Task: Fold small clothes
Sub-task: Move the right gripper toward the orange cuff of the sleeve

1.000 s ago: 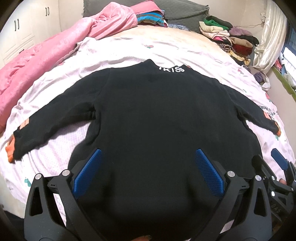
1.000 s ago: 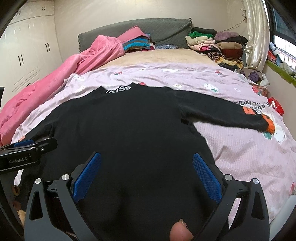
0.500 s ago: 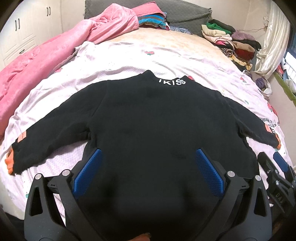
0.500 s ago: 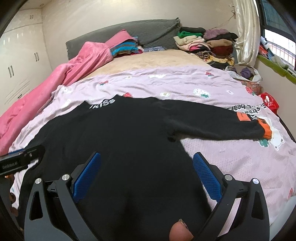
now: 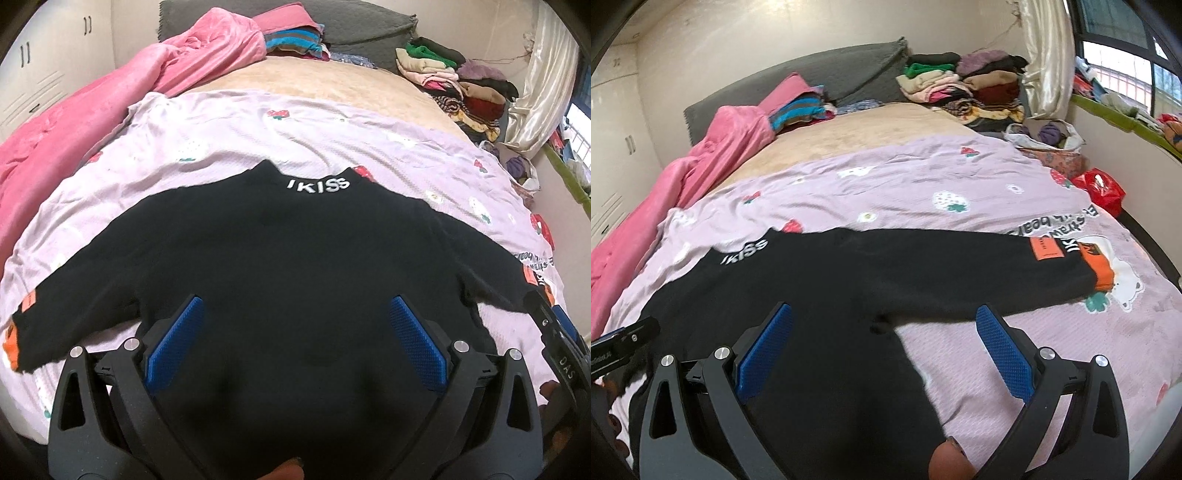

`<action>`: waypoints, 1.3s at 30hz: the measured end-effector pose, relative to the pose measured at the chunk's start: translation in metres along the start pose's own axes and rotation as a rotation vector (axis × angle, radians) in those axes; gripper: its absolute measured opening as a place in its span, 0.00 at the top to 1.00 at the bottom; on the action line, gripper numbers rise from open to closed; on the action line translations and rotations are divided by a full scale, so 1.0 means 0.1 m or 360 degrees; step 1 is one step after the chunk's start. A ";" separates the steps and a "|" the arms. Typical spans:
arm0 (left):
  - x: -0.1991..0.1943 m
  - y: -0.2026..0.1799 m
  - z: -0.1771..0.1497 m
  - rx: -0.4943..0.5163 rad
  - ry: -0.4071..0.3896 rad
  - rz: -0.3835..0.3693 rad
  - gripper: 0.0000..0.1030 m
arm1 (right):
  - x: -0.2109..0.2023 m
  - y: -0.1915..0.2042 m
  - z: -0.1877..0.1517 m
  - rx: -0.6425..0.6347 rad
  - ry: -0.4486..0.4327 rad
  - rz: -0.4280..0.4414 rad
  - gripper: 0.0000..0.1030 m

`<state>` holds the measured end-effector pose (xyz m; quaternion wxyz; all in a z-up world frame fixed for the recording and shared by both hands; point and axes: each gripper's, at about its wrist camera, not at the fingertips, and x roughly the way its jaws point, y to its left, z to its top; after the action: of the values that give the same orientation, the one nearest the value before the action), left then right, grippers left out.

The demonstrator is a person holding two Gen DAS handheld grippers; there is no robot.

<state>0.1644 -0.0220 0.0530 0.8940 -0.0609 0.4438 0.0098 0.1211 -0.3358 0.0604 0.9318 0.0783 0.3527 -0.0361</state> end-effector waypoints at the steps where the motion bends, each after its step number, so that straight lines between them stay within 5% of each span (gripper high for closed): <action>1: 0.02 -0.03 0.02 0.0005 0.0003 0.0001 0.08 | 0.02 -0.04 0.02 0.0011 -0.0004 -0.0009 0.04; 20: 0.45 -0.53 0.38 0.0095 0.0057 -0.0018 0.08 | 0.39 -0.70 0.26 0.0272 0.0053 -0.0197 0.04; 39: 1.09 -0.60 0.24 0.0169 0.0086 -0.0116 0.08 | 0.76 -1.61 0.10 0.0653 0.0176 -0.0425 0.04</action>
<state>0.2540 -0.0824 -0.0136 0.8834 -0.0298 0.4653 -0.0480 0.1649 -0.4968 -0.0016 0.8627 0.2202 0.3956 -0.2253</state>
